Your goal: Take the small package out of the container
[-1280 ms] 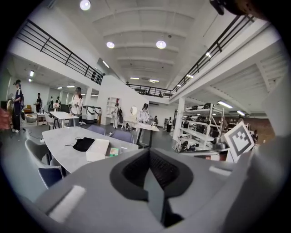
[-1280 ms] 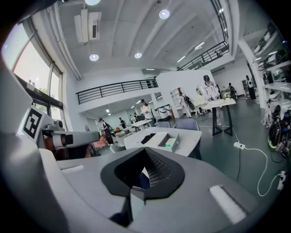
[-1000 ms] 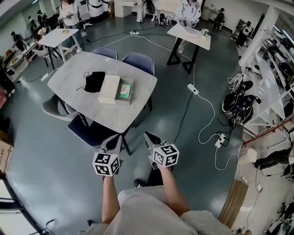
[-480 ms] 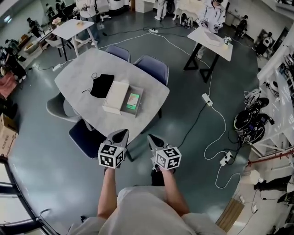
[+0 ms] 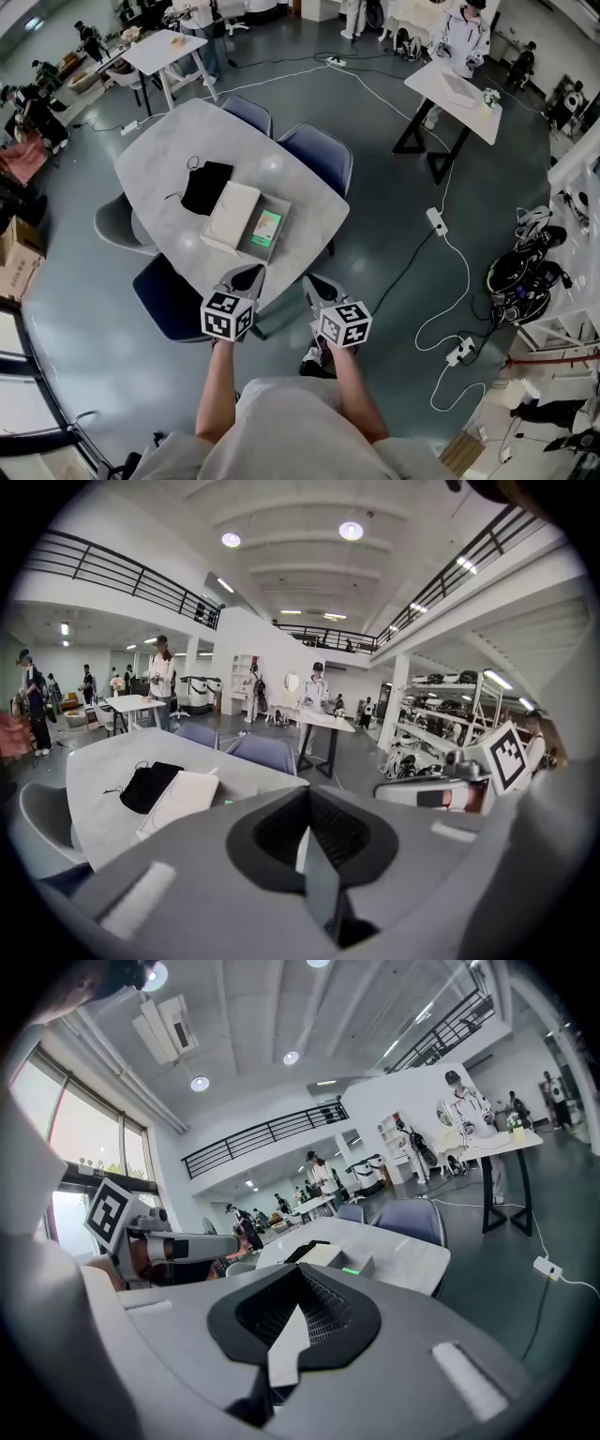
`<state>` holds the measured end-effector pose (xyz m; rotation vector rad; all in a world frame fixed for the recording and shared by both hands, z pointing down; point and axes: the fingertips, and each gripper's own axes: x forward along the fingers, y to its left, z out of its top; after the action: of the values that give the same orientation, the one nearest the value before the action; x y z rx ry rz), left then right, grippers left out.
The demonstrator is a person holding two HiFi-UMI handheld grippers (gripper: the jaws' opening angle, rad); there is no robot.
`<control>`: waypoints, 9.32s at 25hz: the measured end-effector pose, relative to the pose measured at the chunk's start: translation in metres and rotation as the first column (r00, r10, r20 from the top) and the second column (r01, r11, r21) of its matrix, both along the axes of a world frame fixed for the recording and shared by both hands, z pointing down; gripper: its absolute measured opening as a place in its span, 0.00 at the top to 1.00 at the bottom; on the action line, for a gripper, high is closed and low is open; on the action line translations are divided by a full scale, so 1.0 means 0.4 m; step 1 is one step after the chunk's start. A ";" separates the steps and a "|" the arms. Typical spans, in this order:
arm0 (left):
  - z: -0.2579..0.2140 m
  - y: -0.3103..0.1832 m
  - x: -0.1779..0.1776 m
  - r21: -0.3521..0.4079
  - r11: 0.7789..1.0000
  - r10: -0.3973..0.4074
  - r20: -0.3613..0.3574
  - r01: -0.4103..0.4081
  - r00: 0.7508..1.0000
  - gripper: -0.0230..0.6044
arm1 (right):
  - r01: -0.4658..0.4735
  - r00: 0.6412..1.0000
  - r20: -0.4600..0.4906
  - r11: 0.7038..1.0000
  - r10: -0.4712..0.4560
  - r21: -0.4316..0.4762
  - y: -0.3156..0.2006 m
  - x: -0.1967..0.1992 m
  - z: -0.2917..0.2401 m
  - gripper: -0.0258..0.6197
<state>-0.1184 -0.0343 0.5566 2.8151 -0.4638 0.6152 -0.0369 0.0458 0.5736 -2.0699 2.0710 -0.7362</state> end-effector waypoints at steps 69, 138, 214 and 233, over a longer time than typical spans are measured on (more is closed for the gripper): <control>0.395 -0.590 0.256 -0.119 0.958 -0.224 0.257 0.261 0.940 0.88 | 0.382 0.897 -0.130 0.890 -0.422 -0.250 -0.623 0.369 0.198 0.96; 0.702 -0.501 0.293 -0.161 0.971 -0.036 0.635 0.177 0.772 0.40 | 0.413 0.889 -0.073 0.862 -0.451 -0.293 -0.610 0.308 0.249 0.96; 0.196 -0.236 0.293 -0.008 0.920 -0.386 0.173 0.393 0.906 0.41 | 0.445 0.890 -0.011 0.872 -0.457 -0.203 -0.361 0.306 0.214 0.96; 0.173 -0.252 0.257 -0.003 0.902 -0.428 0.138 0.433 0.893 0.41 | 0.481 0.874 0.008 0.863 -0.486 -0.155 -0.364 0.308 0.198 0.96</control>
<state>-0.0156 -0.1349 0.6259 2.5185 -1.0562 0.7038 0.0861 -0.1000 0.6527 -1.6302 2.6695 -0.9563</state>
